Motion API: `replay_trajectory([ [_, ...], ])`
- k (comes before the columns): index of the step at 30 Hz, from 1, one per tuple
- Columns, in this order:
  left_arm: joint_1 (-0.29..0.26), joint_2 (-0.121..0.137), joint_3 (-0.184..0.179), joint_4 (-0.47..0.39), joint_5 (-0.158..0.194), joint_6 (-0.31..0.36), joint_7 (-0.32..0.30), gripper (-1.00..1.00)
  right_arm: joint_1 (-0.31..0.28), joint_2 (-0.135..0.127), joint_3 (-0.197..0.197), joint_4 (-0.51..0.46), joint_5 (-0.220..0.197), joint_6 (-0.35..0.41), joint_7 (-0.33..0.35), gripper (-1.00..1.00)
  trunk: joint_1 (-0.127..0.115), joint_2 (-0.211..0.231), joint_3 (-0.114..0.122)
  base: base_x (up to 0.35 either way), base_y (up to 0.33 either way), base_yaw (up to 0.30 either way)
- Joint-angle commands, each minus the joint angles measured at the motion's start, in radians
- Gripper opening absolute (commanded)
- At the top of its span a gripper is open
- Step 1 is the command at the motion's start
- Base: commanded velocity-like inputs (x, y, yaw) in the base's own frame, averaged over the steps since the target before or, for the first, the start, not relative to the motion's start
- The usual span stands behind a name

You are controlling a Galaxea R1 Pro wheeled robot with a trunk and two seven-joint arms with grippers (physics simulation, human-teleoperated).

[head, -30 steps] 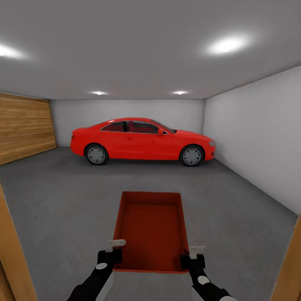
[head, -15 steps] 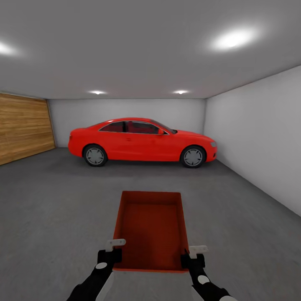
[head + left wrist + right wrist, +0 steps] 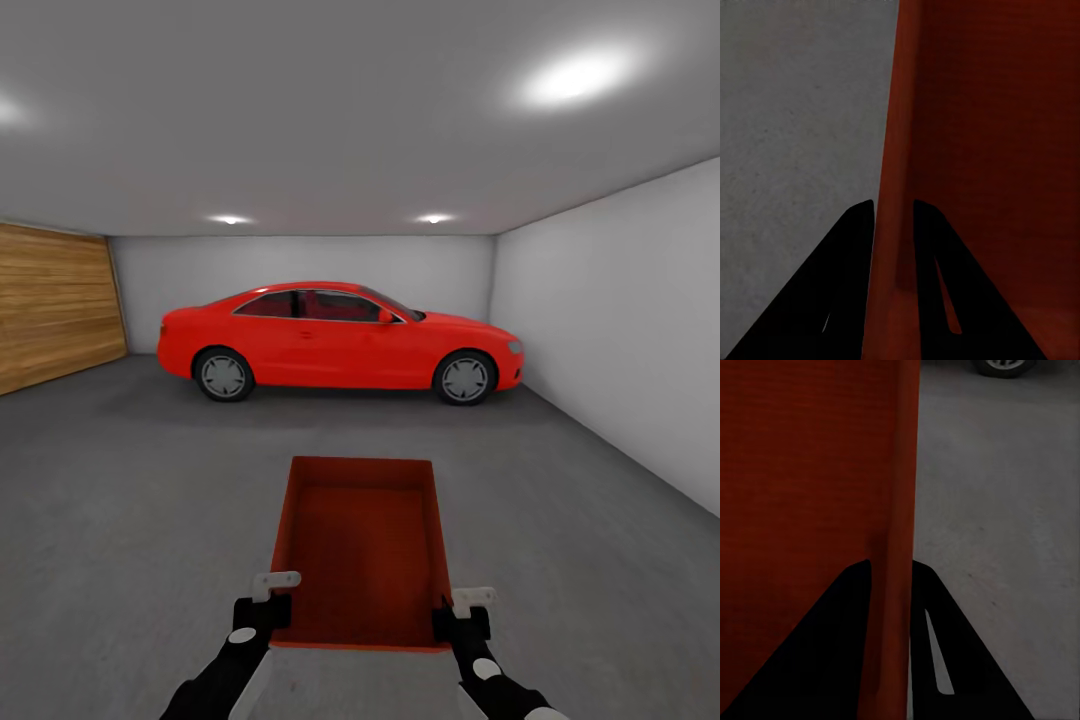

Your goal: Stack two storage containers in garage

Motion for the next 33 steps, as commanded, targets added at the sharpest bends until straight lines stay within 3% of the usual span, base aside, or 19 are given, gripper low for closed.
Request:
replay_trajectory([
  [1,0.0,0.006,-0.006,0.01,0.013,0.005,0.038,-1.0,-0.002,0.0,-0.031,-0.009,0.001,-0.049,-0.014,-1.0,0.001,-0.001,-0.002,0.321,0.0,0.0],
  [23,0.0,0.007,-0.007,0.009,0.013,0.005,0.038,-1.0,-0.002,0.0,-0.031,-0.009,0.001,-0.049,-0.014,-1.0,0.001,-0.001,-0.002,0.321,0.0,0.0],
  [24,0.0,0.007,-0.004,-0.006,0.012,-0.001,0.015,-1.0,-0.002,0.0,0.002,-0.006,0.002,-0.007,-0.013,-1.0,0.001,-0.001,-0.002,0.0,0.0,0.0],
  [26,0.0,0.006,-0.005,-0.007,0.013,0.002,0.014,-1.0,-0.002,0.003,0.015,-0.003,-0.004,-0.017,-0.011,-1.0,0.001,-0.001,-0.002,0.0,0.0,0.0],
  [33,0.0,0.005,-0.007,-0.008,0.013,0.008,0.011,-1.0,-0.002,0.003,0.14,0.007,-0.136,-0.026,-0.021,-1.0,0.001,-0.001,-0.002,0.013,0.0,0.0],
])
